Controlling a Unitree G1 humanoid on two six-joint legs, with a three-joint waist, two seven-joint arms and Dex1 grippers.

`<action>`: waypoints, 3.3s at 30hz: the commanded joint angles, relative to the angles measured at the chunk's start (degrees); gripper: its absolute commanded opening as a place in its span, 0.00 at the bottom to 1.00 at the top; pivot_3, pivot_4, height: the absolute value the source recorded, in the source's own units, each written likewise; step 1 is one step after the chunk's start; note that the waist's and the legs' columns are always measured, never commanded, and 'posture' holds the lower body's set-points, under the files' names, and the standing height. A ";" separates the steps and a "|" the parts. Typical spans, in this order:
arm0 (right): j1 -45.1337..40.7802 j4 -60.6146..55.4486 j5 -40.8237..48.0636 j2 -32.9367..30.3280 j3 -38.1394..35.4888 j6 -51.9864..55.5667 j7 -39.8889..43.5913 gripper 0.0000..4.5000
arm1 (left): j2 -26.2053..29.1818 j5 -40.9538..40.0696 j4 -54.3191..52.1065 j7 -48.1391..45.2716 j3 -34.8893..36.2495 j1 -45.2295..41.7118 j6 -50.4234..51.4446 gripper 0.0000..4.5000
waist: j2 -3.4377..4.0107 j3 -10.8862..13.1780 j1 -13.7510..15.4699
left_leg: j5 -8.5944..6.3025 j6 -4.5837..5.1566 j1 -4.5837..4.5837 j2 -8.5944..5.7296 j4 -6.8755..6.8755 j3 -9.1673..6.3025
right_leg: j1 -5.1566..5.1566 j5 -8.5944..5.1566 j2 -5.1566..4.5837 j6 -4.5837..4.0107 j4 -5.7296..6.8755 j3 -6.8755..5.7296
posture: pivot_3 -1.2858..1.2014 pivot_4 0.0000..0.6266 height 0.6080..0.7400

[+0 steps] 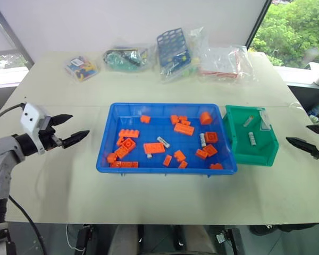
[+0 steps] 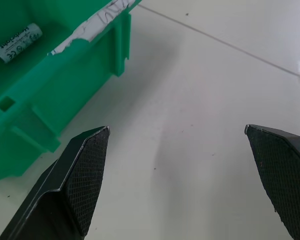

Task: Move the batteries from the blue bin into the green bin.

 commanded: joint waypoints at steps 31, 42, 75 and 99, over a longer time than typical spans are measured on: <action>1.51 -10.33 2.35 -0.88 -1.35 5.00 -0.39 0.99 | 1.30 -0.52 -4.06 -1.86 -0.30 -2.19 2.65 1.00 | 0.03 0.02 0.08 | 0.04 0.06 0.07 0.01 0.27 0.12 | 0.15 0.11 0.32 0.21 0.18 -0.06 | 0.52 0.24 1.00; -14.32 -38.28 10.00 4.91 15.03 18.42 7.11 0.99 | 6.86 -10.02 -19.81 -13.42 -3.91 -1.58 11.53 1.00 | 0.05 0.06 -0.04 | 0.04 0.06 0.16 0.10 0.27 0.07 | 0.14 0.14 0.47 0.29 0.32 -0.05 | 0.52 0.24 1.00; -38.52 -6.97 -16.25 41.43 50.09 1.34 12.55 0.99 | 7.61 -7.87 -20.33 -18.63 -13.66 -9.90 9.64 1.00 | 0.00 0.12 0.05 | 0.00 0.15 -0.56 0.09 1.14 -0.01 | -0.45 0.13 0.77 0.33 1.01 -0.13 | 0.52 0.24 1.00; -47.53 3.63 -19.99 62.60 43.98 2.48 -7.46 0.57 | 6.67 -7.85 -21.54 -17.66 -13.52 -9.87 10.24 1.00 | -0.01 0.12 -1.16 | 0.08 -0.01 -0.55 0.24 1.04 -0.14 | -0.49 0.12 0.90 0.30 1.12 -0.10 | 0.52 0.24 1.00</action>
